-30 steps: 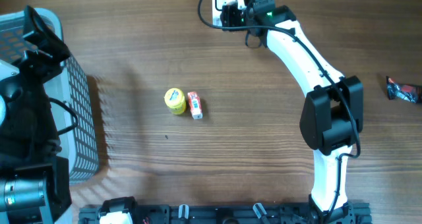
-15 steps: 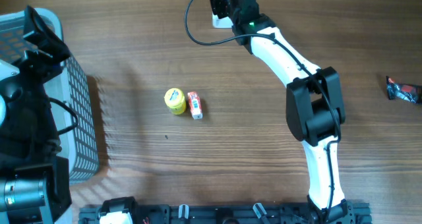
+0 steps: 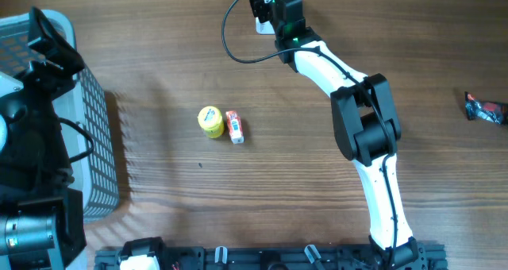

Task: Scan the item barcode
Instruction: 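Hold the tin can's label facing the scanner with the right gripper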

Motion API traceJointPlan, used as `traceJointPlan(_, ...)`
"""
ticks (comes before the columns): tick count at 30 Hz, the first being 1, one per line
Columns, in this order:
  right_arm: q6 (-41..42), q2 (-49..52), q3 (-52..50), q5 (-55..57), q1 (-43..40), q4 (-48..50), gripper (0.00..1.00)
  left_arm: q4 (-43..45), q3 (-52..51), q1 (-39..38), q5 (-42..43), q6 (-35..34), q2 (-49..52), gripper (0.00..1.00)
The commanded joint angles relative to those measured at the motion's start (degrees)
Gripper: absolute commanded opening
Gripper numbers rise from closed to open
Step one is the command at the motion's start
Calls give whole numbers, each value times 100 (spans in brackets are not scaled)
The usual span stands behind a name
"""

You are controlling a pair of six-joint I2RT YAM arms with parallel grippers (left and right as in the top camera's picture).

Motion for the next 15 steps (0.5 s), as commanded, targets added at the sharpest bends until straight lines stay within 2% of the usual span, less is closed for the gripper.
traceJointPlan(1, 83, 247, 111, 122, 35, 116, 45, 22, -33, 44, 90, 72, -20, 100)
traceJointPlan(10, 57, 304, 111, 439, 35, 175, 48, 22, -33, 44, 87, 72, -20, 100)
traceJointPlan(15, -382, 11, 114, 763, 120, -24, 49, 20, -33, 42, 87, 72, -13, 100)
